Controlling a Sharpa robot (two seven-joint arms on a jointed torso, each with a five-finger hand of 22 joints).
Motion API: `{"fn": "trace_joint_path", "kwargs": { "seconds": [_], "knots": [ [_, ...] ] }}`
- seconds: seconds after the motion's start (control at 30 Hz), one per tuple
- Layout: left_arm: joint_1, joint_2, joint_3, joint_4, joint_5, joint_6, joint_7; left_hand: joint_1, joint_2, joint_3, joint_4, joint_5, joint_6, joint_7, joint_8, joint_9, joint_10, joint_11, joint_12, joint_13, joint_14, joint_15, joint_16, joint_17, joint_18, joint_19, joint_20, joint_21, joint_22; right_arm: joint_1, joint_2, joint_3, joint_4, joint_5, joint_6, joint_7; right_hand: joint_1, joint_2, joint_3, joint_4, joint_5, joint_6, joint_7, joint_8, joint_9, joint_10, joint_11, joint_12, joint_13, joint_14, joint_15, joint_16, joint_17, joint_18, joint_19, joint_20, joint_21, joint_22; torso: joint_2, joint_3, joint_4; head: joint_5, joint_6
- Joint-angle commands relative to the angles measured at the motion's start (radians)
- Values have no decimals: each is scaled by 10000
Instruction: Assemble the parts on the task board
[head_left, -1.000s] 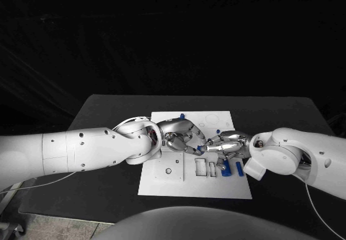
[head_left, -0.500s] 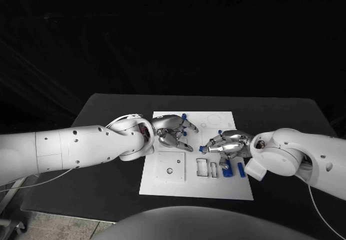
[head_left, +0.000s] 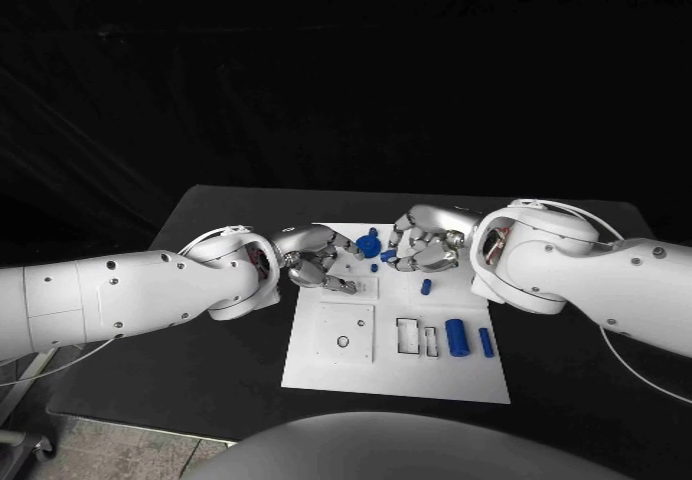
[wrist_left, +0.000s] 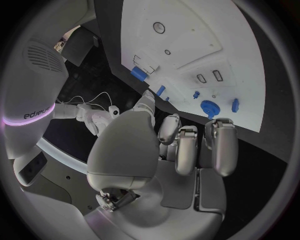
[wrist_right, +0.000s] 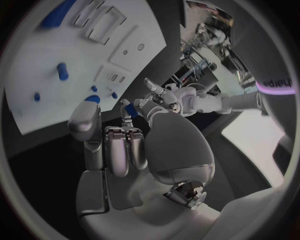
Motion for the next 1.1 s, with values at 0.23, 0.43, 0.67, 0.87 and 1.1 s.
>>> {"fn": "trace_joint_path", "kwargs": {
  "seconds": [0.23, 0.43, 0.67, 0.87, 1.1],
  "knots": [
    [69, -483, -11, 192, 12, 41, -558, 107, 61, -91, 11, -42, 199, 21, 131, 6, 88, 17, 65, 737, 1052, 59, 24, 2632, 68, 28, 23, -5, 2234, 34, 1250, -74, -1011, -8264, -1810, 1567, -9, -250, 362, -638, -164, 1302, -826, -640, 52, 1064, -96, 36, 2627, 973, -84, 147, 2104, -312, 191, -9, 710, 745, -83, -103, 239, -24, 2],
    [117, -627, -15, 75, 244, -75, -622, 111, 90, -121, 12, -42, 294, 59, 180, 3, 107, 38, 70, 727, 1052, 69, 24, 2632, 59, 57, 28, 24, 2244, -88, 1914, -224, -1881, -9527, -2622, 2091, 103, -334, 407, -926, -245, 1500, -867, -1030, 67, 1064, -103, 36, 2627, 987, -64, 193, 2196, -359, 211, 10, 959, 901, -104, -174, 319, -53, 2],
    [125, -642, -40, -52, 482, -52, -685, 124, 126, -151, 10, -42, 400, 98, 232, -1, 131, 65, 82, 721, 1052, 89, 24, 2632, 58, 60, 39, 28, 2245, -410, 2313, -282, -2616, -9808, -3118, 2867, 164, -333, 414, -1073, -499, 1707, -912, -1342, 102, 1064, -117, 36, 2627, 970, -19, 157, 2104, -363, 152, 46, 921, 957, -91, -160, 310, 34, 2],
    [127, -652, -51, -63, 539, -52, -726, 125, 148, -165, 10, -41, 453, 111, 257, -4, 123, 76, 62, 703, 1052, 98, 24, 2632, 55, 69, 46, 37, 2248, -683, 2422, -333, -2981, -9856, -3036, 3320, 158, -332, 378, -1098, -644, 1834, -930, -1507, 119, 1064, -121, 36, 2627, 971, -3, 161, 2114, -374, 140, 64, 966, 1005, -96, -162, 285, 88, 2],
    [127, -592, -58, -131, 687, 38, -780, 129, 171, -176, 10, -40, 498, 123, 277, -6, 110, 84, 40, 684, 1052, 106, 24, 2632, 54, 74, 52, 42, 2249, -836, 2400, -513, -3184, -9870, -2752, 3386, 165, -332, 351, -1118, -742, 1919, -914, -1629, 124, 1064, -110, 36, 2627, 972, 4, 163, 2116, -377, 130, 73, 978, 1033, -121, -165, 271, 38, 2]
  ]
}}
